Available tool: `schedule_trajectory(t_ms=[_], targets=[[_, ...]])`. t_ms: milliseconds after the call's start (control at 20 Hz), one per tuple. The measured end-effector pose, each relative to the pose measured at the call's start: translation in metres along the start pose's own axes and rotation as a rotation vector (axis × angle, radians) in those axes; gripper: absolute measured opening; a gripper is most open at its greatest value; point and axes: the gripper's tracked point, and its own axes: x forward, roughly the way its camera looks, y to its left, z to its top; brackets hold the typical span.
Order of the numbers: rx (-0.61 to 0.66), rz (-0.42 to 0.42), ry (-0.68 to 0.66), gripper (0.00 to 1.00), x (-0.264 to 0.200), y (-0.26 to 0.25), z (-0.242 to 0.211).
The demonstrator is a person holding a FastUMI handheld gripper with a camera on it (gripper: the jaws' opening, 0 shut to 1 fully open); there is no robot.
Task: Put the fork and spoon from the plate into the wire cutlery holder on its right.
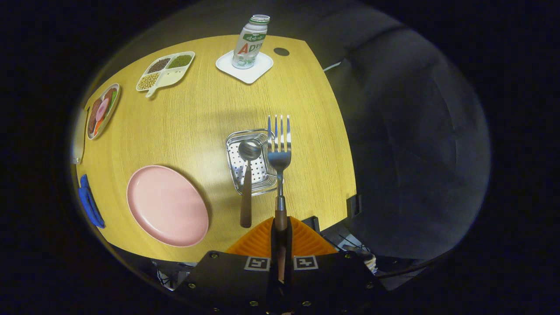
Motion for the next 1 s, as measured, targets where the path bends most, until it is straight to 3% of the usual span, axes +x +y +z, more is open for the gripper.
schedule_trajectory(t_ms=[250,500,650,850,1000], targets=[[-0.017,0.03,0.147,0.05,0.02,0.004,-0.016],[-0.153,-0.019,0.255,0.05,0.031,-0.007,-0.023],[-0.16,0.022,0.268,0.05,0.029,0.001,-0.02],[-0.234,0.019,0.289,0.05,0.03,0.009,-0.016],[-0.215,0.03,0.304,0.05,0.032,0.01,-0.013]])
